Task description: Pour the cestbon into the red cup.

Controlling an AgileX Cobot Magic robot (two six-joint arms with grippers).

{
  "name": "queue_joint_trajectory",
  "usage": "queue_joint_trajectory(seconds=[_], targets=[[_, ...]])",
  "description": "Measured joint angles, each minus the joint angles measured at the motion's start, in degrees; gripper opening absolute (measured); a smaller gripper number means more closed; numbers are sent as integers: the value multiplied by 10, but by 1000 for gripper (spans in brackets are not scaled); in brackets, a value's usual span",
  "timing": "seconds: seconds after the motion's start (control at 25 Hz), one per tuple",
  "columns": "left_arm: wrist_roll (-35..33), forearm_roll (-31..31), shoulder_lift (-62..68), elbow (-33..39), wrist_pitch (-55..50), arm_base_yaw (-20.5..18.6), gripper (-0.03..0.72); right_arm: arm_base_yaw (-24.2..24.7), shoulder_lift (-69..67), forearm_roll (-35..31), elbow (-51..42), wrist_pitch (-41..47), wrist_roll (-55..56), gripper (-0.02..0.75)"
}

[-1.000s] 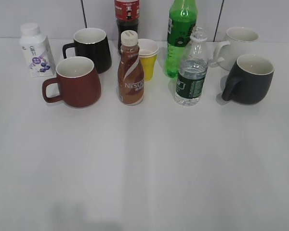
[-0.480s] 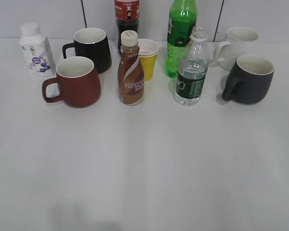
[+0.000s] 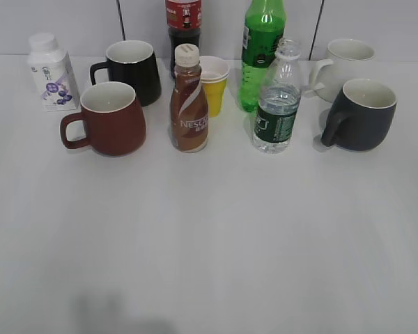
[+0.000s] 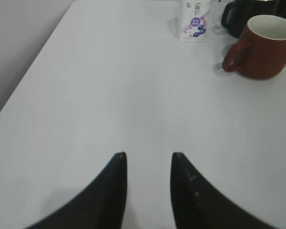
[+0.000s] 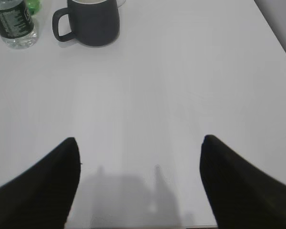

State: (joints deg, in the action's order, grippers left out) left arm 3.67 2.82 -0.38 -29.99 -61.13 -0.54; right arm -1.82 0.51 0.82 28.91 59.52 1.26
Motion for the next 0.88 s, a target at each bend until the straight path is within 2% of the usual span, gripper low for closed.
queue_joint_trajectory(seconds=[0.16,0.36,0.52,0.72,0.88], targets=[[0,-28,9,-12,33,21,237,0,-2,-20,7,-24,0,587],[0,-50,48,-7,136,24,237,0,-47,-33,0,-146,0,587],[-1,-105,100,15,235,24,237,0,-96,-54,-24,-236,0,587],[-97,-167,181,38,375,37,237,-2,-156,-61,-46,-363,0,587],[-119,-149,272,40,468,75,238,-19,-197,-47,-52,-439,0,587]])
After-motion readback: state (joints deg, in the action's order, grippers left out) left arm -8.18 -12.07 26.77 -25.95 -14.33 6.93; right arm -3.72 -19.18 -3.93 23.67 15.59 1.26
